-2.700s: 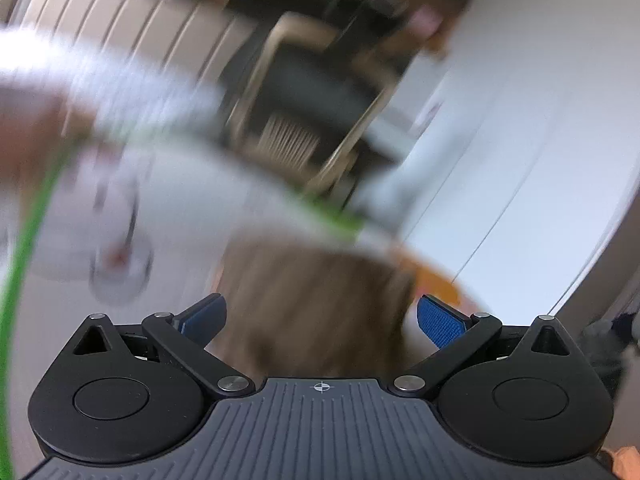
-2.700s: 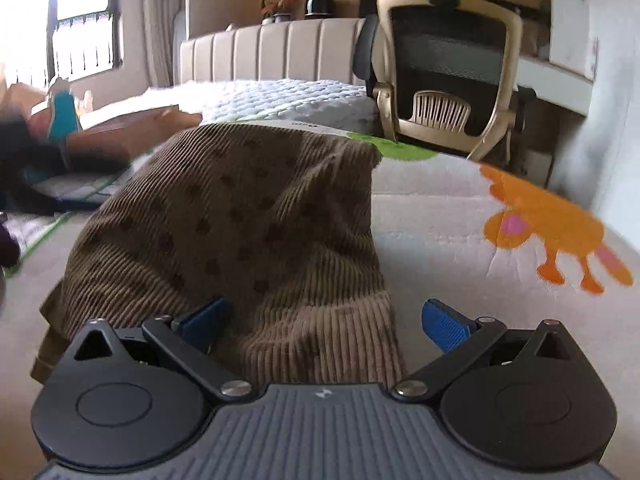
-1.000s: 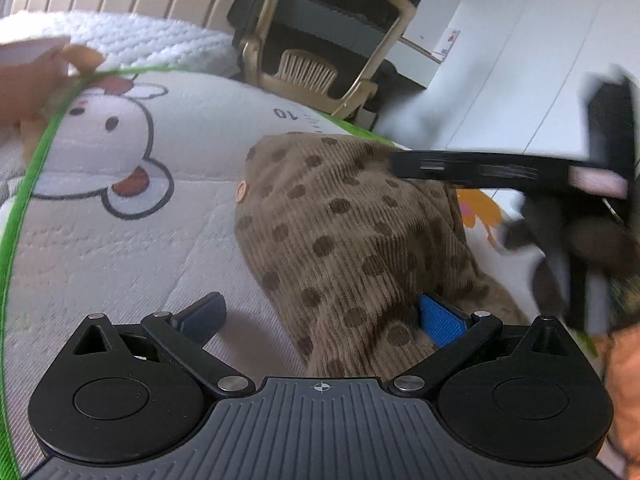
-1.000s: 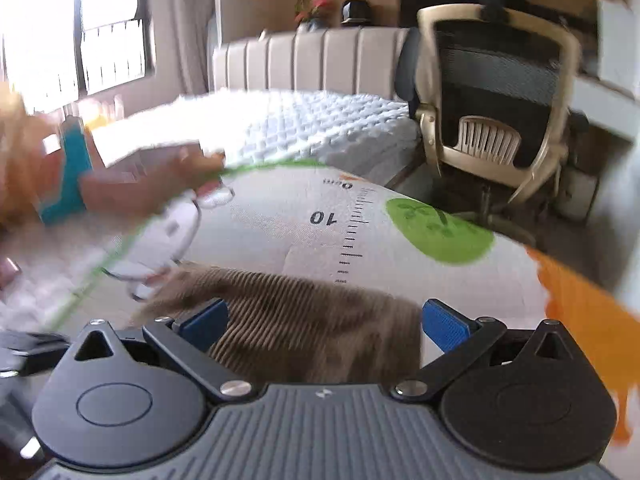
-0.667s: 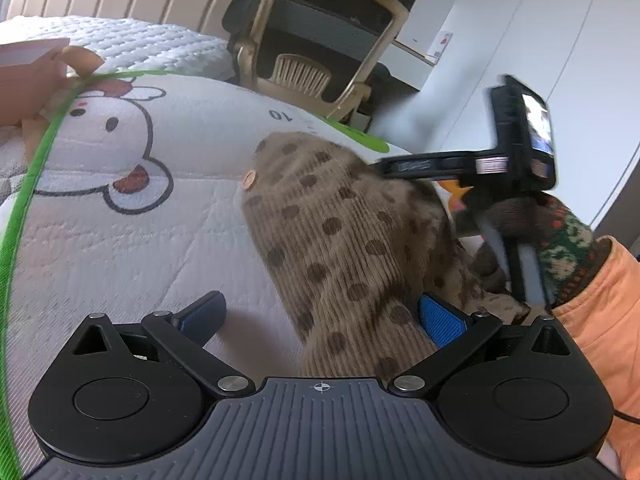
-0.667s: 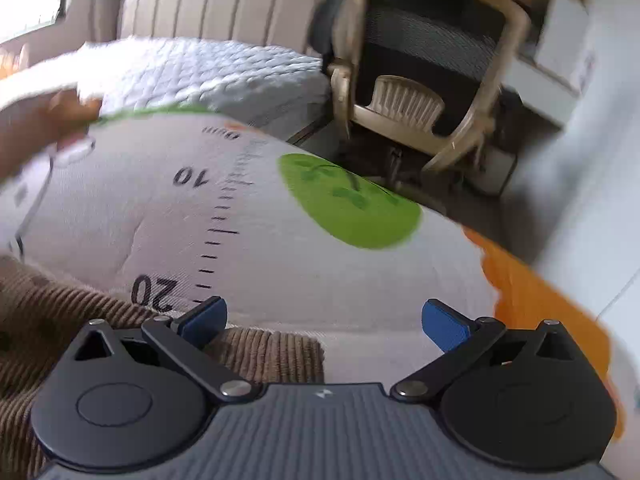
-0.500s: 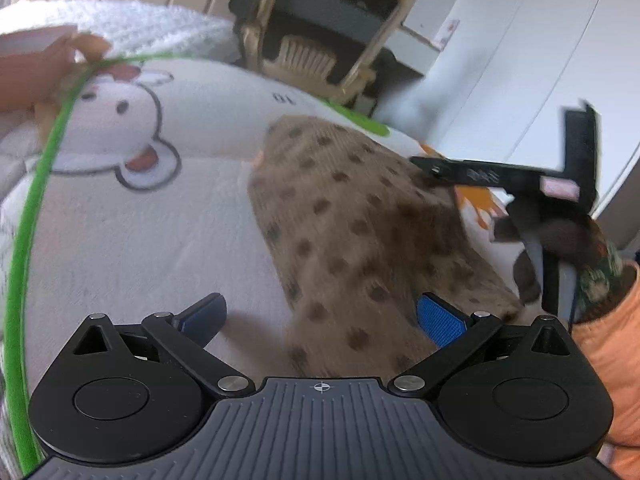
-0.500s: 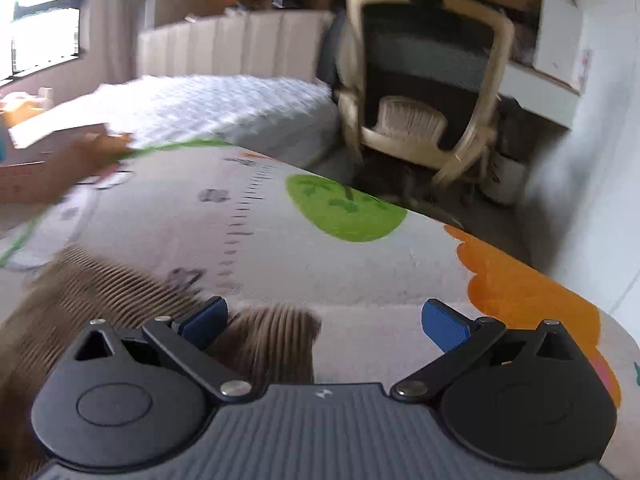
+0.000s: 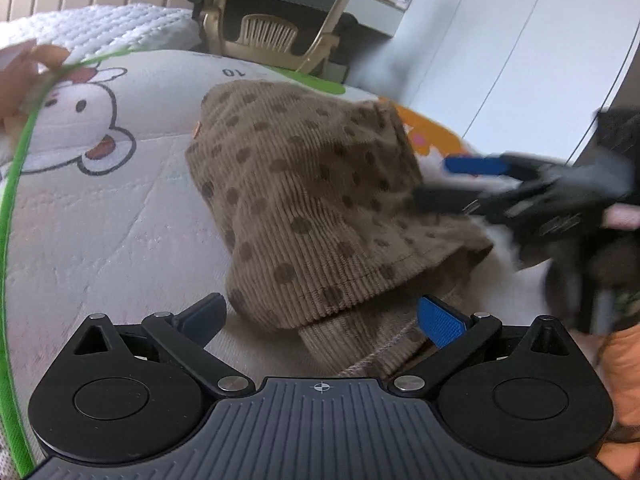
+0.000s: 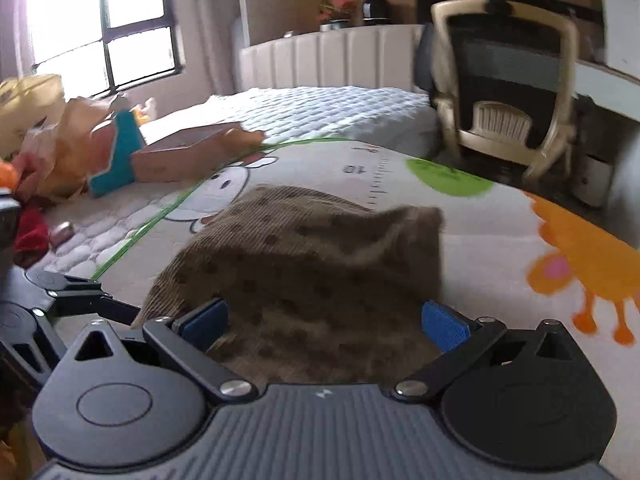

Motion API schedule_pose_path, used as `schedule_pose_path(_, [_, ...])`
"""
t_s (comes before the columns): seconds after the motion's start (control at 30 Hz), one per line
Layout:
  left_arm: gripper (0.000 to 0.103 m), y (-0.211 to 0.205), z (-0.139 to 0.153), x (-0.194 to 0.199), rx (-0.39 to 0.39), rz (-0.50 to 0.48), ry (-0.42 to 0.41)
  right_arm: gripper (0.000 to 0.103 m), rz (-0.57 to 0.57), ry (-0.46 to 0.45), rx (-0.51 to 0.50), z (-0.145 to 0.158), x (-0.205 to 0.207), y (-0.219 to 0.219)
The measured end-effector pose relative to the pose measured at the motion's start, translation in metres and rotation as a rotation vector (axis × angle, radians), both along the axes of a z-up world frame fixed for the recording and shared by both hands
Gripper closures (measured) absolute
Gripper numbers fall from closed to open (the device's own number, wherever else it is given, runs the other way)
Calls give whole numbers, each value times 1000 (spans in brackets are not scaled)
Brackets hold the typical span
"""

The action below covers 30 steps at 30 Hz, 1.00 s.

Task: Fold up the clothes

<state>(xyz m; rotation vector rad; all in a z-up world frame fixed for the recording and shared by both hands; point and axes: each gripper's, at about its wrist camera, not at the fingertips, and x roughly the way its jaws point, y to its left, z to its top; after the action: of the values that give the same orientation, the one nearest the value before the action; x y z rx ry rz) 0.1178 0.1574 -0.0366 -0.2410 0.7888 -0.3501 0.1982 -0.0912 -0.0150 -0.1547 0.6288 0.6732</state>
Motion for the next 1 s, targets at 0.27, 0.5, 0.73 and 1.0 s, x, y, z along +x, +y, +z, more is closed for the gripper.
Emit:
schedule_pose_path(0.27, [0,32,0,17,-224,71,9,0,-45,93,-39,-31,22,2])
schedule_pose_path(0.5, [0,33,-19,51,-446,90,104,0,-53,90,20,-38,21,-3])
schedule_pose_path(0.73, [0,29,6,76,-437,119,109,0,-76,72,25,-35,28,14])
schedule_pose_path(1.0, [0,43,5,64,-318,128,18,0,-20,66,-27,-33,48,26])
